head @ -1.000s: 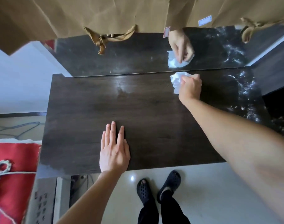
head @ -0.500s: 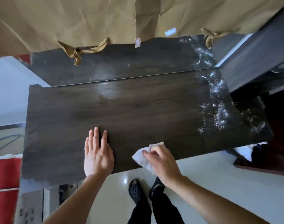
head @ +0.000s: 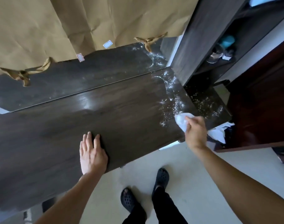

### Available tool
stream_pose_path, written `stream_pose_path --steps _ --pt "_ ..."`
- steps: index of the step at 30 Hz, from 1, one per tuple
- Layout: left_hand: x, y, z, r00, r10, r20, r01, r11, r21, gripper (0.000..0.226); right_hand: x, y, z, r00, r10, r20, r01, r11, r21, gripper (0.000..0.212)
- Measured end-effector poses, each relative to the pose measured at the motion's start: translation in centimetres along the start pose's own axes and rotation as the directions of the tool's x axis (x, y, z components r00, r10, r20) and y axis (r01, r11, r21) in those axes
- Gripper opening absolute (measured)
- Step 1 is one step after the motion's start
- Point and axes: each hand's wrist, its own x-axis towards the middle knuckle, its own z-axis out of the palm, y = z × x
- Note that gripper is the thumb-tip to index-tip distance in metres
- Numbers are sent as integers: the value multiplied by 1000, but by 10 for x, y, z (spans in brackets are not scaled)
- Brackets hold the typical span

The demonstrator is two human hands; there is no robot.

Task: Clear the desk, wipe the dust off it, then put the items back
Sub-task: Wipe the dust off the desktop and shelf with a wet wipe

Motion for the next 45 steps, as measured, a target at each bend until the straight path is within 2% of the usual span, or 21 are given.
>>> stream_pose_path --steps 3,5,7,9,11,14,16,18,20,24,27,29,33,34,35,38,39,40,41,43,45 --pt "7 57 13 997 83 -1 -83 995 -64 50 -42 -27 22 929 -285 235 274 958 81 23" --pt "14 89 21 994 112 -2 -112 989 -93 48 -52 -13 27 877 -404 262 378 914 145 26" --pt "20 111 30 995 105 0 -104 989 -109 45 -33 18 18 895 -374 244 356 927 114 26" --pt "23 125 43 999 48 7 -47 992 -114 44 5 54 9 945 -295 144 296 955 9 23" --pt "21 132 54 1000 9 -12 -10 997 -78 47 46 75 2 969 -232 85 234 972 -19 32" --pt "18 137 62 1000 -12 -24 12 1000 -3 54 58 63 7 952 -289 101 289 957 8 35" --pt "18 140 61 999 -19 -41 20 1000 13 53 31 56 16 886 -432 166 416 901 125 42" --pt "19 143 60 998 -21 -63 23 999 36 53 8 63 19 765 -597 243 560 802 208 49" --pt "20 145 59 997 -35 -72 38 998 43 53 34 78 21 692 -670 268 633 742 221 44" --pt "21 148 59 995 -45 -94 49 998 45 52 128 64 35 793 -556 249 555 828 82 37" --pt "22 149 58 994 -53 -97 57 997 43 53 133 52 44 800 -539 265 541 838 71 45" --pt "22 149 57 993 -47 -109 52 998 44 53 94 61 37 713 -630 309 615 773 156 49" --pt "21 150 55 993 -55 -100 60 997 42 54 56 85 14 420 -821 387 788 542 293 64" --pt "21 150 55 994 -58 -94 62 997 45 54 76 84 20 414 -828 378 807 526 269 59" --pt "21 149 55 994 -57 -90 61 997 49 54 100 77 28 468 -796 383 786 573 230 55" --pt "22 149 55 994 -61 -88 66 996 58 54 156 43 53 727 -621 292 611 780 138 52" --pt "22 149 56 994 -63 -86 68 996 57 54 147 31 59 756 -595 273 581 802 137 51" --pt "22 149 56 995 -61 -82 66 996 53 54 127 23 59 741 -611 279 591 790 162 49" --pt "21 148 56 995 -59 -79 63 997 52 54 98 20 55 672 -670 314 642 739 203 49" --pt "22 147 55 995 -61 -79 65 996 56 54 46 29 36 469 -798 377 761 582 285 52" --pt "21 147 56 996 -65 -68 69 996 56 53 37 48 24 300 -861 410 819 453 352 55"
